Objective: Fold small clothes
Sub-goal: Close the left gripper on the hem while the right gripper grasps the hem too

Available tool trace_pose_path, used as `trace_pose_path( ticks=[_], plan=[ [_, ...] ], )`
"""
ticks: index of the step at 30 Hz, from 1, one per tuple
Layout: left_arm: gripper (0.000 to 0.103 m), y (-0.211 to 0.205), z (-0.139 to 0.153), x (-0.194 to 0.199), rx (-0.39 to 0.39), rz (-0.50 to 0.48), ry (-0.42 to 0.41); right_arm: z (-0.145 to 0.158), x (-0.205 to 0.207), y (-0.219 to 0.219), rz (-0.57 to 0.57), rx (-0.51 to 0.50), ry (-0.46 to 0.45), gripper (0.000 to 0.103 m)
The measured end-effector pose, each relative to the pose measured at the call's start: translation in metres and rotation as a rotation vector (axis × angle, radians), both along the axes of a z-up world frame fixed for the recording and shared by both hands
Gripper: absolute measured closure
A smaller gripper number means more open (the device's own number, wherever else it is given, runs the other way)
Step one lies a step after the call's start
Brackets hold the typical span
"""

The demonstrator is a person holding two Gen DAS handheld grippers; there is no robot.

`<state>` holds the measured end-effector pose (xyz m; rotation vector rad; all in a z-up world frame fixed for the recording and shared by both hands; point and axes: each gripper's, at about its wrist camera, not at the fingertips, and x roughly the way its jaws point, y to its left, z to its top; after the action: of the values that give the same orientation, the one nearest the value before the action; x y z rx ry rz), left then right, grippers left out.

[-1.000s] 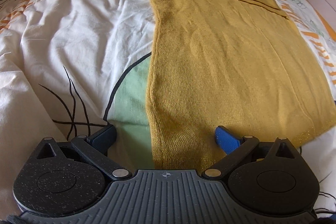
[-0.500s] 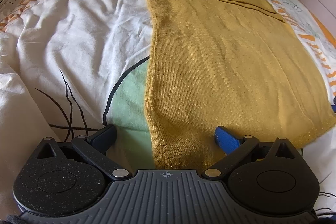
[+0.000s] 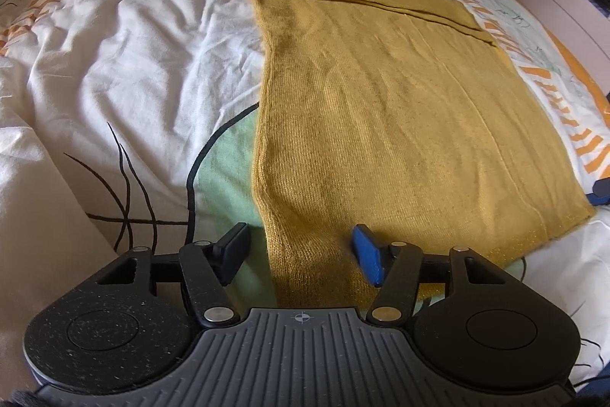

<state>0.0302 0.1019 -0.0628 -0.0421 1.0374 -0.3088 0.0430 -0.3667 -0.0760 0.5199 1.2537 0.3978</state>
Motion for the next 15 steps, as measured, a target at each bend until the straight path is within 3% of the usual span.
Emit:
trace_pose_path(
  ticks=[2, 5, 6, 7, 8, 9, 11, 15],
  plan=[
    [0.051, 0.000, -0.001, 0.001, -0.007, -0.002, 0.001, -0.001, 0.000, -0.004, -0.006, 0.017, 0.008, 0.002],
    [0.068, 0.002, 0.000, 0.002, -0.024, 0.012, -0.004, -0.006, 0.002, -0.006, -0.020, 0.028, 0.018, 0.005],
    [0.079, 0.003, 0.000, 0.002, -0.036, 0.020, -0.004, -0.006, 0.002, -0.006, -0.026, 0.018, 0.017, 0.015],
    [0.083, 0.005, 0.000, 0.002, -0.055, 0.028, -0.003, -0.005, 0.002, -0.006, -0.035, -0.005, 0.017, 0.038],
    [0.090, 0.007, 0.000, 0.003, -0.078, 0.035, 0.002, -0.005, 0.002, -0.006, -0.042, -0.032, 0.021, 0.051],
    [0.094, 0.008, 0.001, 0.003, -0.097, 0.046, 0.006, -0.006, 0.001, -0.008, -0.048, -0.048, 0.033, 0.088],
    [0.097, 0.012, 0.002, 0.004, -0.128, 0.069, 0.007, -0.009, -0.002, -0.011, -0.050, -0.006, 0.047, 0.087],
    [0.098, 0.018, 0.012, 0.004, -0.213, 0.114, -0.009, 0.008, -0.010, -0.013, -0.064, 0.039, -0.054, 0.087]
  ],
)
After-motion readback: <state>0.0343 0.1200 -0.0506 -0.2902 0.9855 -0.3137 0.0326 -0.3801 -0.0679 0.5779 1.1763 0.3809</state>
